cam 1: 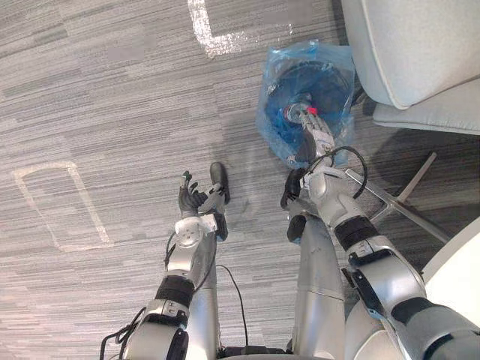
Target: Gather rubbish on tea table into small bin, then transfer packed bag to large trash can.
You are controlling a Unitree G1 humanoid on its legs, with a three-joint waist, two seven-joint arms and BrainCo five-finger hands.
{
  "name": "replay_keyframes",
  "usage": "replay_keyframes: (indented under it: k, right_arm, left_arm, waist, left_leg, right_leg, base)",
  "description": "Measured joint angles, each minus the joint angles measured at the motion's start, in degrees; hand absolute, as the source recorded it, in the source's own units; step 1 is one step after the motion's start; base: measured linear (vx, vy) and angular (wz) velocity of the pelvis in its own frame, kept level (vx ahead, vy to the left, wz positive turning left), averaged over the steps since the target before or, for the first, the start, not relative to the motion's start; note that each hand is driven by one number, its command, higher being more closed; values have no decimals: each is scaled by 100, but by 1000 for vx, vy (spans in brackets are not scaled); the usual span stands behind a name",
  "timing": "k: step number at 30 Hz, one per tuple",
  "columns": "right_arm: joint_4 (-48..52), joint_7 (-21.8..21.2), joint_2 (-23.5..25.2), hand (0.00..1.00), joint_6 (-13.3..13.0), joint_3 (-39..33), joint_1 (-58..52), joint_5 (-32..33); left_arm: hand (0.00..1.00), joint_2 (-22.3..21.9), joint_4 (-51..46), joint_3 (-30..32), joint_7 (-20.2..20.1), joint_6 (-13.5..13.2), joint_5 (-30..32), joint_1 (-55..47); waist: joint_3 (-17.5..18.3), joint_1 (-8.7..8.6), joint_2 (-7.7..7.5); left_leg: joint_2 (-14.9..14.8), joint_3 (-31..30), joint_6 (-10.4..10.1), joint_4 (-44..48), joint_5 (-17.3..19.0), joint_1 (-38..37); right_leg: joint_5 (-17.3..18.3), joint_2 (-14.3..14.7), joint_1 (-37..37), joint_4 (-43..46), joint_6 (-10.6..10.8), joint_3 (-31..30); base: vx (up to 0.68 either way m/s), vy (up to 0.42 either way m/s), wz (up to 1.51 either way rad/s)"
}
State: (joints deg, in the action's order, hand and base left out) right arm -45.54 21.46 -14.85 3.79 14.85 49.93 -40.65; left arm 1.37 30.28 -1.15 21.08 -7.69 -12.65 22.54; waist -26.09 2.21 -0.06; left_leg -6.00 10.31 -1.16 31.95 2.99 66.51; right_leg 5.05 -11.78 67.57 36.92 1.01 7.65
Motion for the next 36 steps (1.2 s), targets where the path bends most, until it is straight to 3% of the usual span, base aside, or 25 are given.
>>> replay_keyframes:
  k: [5,6,27,36]
  right_arm:
    - [-388,-40,112,0,23,8,249,-211]
    - [-576,-58,128,100,27,10,300,-212]
    - [-628,-127,85,100,17,48,280,87]
    - [226,-70,314,100,2,-122,-384,527]
  left_arm:
    - [0,-42,-10,7,-1,-87,-108,66]
    - [0,-90,-10,5,-2,-88,-108,98]
    - [0,-311,86,247,-2,-124,-107,160]
    - [0,-265,59,148,-87,-34,-96,-142]
  waist:
    - [-1,11,1]
    - [-1,21,1]
    - [0,41,4]
    - [3,100,8]
  left_leg:
    - [22,2,48,9,-50,155]
    - [39,3,48,8,-51,161]
    - [55,-126,57,173,-131,338]
    - [-143,-130,30,433,131,-262]
  right_leg:
    - [15,-34,187,80,-10,-2]
    - [18,-51,200,90,-5,-7]
    - [88,-81,351,319,-44,56]
    - [66,112,-402,177,-56,48]
  base:
    - [-17,-8,6]
    - [0,0,0]
    - [-40,-5,2]
    - [-52,-13,-17]
